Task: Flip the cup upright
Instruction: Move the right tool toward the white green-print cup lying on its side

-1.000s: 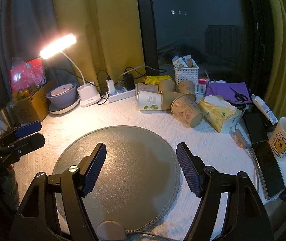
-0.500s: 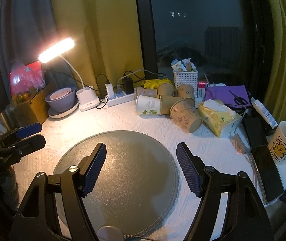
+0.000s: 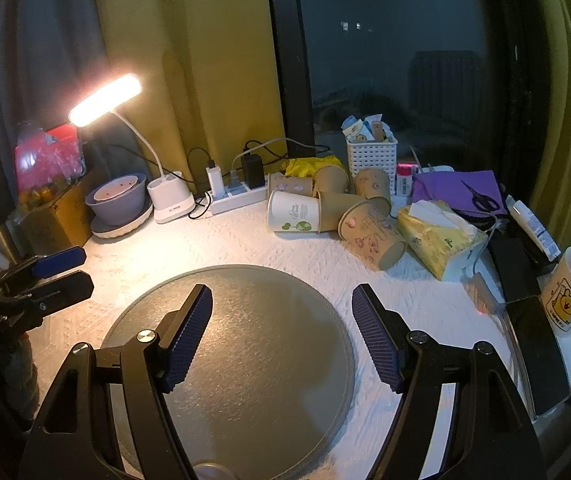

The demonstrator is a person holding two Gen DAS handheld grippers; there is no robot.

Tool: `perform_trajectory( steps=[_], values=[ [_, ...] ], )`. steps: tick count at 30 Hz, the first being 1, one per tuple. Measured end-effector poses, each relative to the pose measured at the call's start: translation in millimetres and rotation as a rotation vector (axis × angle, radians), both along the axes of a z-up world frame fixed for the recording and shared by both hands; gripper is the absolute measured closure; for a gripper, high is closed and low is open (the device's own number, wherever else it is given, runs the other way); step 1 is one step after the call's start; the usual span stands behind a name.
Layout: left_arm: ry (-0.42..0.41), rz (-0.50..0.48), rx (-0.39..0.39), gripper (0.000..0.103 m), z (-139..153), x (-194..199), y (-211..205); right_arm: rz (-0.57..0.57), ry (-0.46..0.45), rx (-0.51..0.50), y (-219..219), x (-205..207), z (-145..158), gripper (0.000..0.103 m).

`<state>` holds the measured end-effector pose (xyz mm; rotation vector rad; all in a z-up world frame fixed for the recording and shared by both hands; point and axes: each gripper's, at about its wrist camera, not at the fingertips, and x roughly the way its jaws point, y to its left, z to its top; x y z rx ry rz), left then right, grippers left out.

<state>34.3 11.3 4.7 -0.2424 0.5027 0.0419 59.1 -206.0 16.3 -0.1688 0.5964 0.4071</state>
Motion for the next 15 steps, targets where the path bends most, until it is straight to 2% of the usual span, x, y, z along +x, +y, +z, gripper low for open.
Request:
perform_trajectory(
  steps=[6,11,15],
  values=[
    [0.028,-0.046,0.056,0.018,0,25,0,0.0,0.005,-0.007,-2,15,-6,0.028],
    [0.049,-0.097,0.137,0.018,2,58,1,-0.007,0.008,-0.011,-4,36,-8,0.028],
    [0.083,-0.136,0.21,0.018,-3,90,5,-0.036,0.056,-0.035,-4,60,-15,0.028]
  ],
)
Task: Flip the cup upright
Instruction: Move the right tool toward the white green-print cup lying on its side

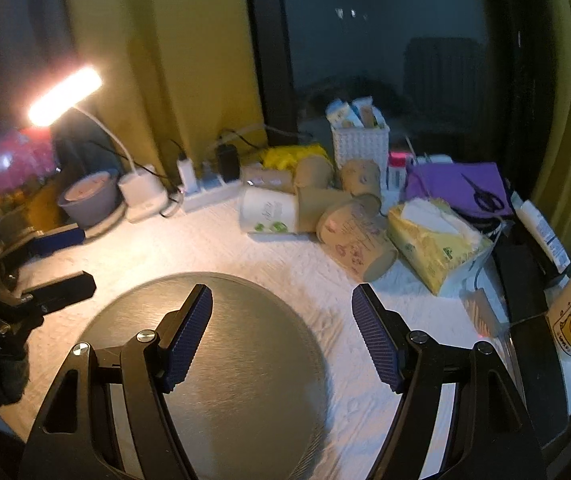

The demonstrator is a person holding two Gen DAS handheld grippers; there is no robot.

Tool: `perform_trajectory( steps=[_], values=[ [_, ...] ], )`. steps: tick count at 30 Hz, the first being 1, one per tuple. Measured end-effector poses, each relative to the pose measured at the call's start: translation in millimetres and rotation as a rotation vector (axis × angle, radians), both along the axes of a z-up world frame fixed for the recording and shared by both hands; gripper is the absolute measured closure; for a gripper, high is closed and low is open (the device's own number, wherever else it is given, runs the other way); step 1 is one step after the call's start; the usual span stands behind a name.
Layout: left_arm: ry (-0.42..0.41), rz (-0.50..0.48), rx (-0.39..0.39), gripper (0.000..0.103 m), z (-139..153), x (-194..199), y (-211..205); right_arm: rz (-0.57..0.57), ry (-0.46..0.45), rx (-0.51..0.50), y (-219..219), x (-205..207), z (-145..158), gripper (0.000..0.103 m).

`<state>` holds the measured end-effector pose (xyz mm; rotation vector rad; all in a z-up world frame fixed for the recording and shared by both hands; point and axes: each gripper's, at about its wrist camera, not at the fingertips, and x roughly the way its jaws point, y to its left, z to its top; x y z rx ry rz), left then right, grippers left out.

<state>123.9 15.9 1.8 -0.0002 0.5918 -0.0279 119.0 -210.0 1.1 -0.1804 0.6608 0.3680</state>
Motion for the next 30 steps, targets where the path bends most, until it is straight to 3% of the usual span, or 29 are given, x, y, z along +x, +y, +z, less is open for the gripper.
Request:
perform_trajectory(
  steps=[15,19,30],
  values=[
    [0.108,-0.149,0.249,0.018,-35,131,15,-0.042,0.081,0.015,-12,83,-27,0.028],
    [0.114,-0.221,0.352,0.018,-43,161,11,-0.044,0.094,0.029,-14,95,-33,0.028],
    [0.186,-0.362,0.5,0.018,-67,219,7,-0.065,0.122,0.059,-27,109,-44,0.028]
  ],
)
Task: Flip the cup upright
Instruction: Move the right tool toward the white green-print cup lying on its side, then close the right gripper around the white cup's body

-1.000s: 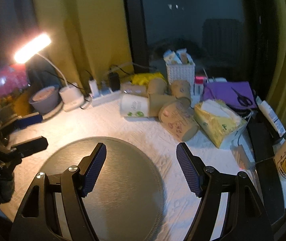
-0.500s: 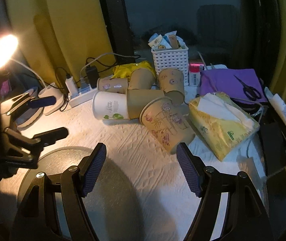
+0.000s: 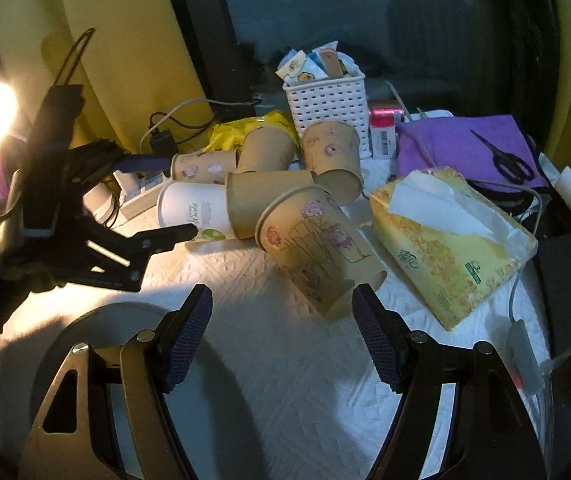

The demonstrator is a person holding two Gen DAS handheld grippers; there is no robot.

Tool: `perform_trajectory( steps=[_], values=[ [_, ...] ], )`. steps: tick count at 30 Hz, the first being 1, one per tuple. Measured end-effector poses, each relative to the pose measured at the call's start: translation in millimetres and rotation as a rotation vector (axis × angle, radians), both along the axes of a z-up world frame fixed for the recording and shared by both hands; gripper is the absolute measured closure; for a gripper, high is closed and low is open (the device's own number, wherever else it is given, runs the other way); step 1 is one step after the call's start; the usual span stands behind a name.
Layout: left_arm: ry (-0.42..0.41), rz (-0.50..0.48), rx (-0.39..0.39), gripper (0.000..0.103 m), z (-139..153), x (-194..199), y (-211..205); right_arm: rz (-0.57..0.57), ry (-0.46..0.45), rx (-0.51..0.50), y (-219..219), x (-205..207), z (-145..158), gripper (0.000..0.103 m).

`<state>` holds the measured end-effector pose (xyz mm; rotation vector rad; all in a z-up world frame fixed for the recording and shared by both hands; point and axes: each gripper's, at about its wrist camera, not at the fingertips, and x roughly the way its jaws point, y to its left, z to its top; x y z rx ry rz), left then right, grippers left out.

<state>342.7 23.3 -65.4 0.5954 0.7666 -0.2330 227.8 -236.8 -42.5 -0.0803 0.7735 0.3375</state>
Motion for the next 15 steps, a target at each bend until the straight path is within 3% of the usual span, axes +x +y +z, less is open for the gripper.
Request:
perform_trajectory(
  steps=[5,6,8,15],
  values=[
    [0.042,-0.036,0.061,0.021,-13,5,-4,-0.006,0.005,0.008,-4,0,-1,0.028],
    [0.05,-0.036,0.068,0.029,-15,5,-4,-0.005,0.003,0.009,-4,-2,0,0.028],
    [0.042,-0.033,0.087,0.032,-15,3,-5,-0.003,0.001,0.01,-4,-5,0,0.028],
    [0.048,-0.01,0.04,0.04,-6,-18,0,-0.001,0.002,0.018,-2,-19,2,0.028]
  ],
)
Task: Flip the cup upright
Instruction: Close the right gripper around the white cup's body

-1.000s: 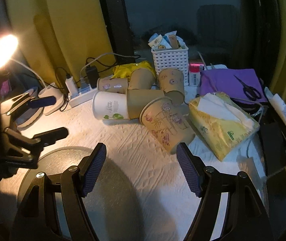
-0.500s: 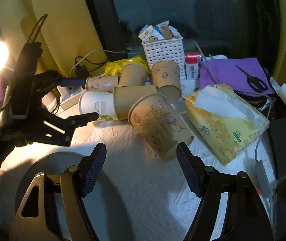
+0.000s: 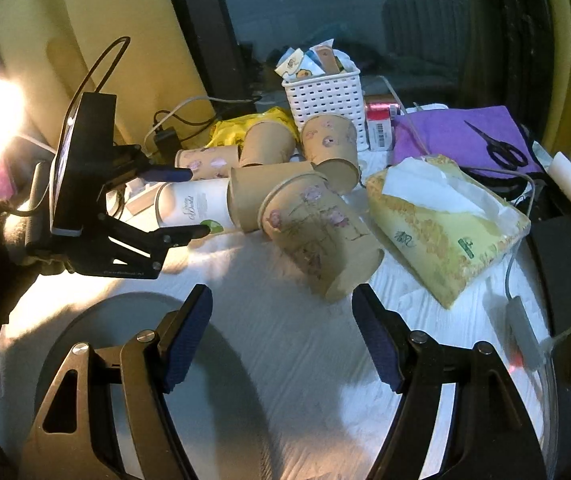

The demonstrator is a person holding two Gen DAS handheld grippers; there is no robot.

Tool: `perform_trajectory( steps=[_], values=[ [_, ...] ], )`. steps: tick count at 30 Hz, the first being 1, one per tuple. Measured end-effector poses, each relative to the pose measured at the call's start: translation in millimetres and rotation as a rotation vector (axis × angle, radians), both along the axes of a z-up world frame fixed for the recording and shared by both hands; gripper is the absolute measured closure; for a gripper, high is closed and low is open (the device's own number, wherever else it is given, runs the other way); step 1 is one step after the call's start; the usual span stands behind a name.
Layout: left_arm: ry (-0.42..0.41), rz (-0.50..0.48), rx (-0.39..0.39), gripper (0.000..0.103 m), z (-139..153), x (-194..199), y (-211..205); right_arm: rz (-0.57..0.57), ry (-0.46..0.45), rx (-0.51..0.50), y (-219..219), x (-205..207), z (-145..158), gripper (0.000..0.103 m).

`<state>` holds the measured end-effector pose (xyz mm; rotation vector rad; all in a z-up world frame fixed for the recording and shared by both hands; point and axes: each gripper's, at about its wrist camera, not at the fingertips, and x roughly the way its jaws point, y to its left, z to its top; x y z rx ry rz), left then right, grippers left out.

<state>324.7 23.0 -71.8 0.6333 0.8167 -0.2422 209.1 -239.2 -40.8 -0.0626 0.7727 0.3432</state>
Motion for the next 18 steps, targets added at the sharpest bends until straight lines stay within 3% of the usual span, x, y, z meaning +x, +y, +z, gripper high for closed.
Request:
perform_trajectory(
  steps=[6,10,13,15,18],
  values=[
    [0.02,0.039,-0.123,0.04,21,-40,9,0.014,-0.026,-0.001,6,-21,12,0.028],
    [0.046,0.045,-0.182,0.05,25,-79,1,0.023,-0.029,-0.003,10,-38,14,0.028],
    [0.064,0.024,-0.212,0.05,25,-104,-10,0.029,-0.027,-0.001,13,-53,14,0.028],
    [0.068,0.02,-0.187,0.05,18,-120,-20,0.034,-0.016,0.004,14,-65,12,0.028],
    [0.053,0.046,-0.2,0.05,16,-125,-16,0.042,0.0,0.008,16,-79,7,0.028]
  ],
)
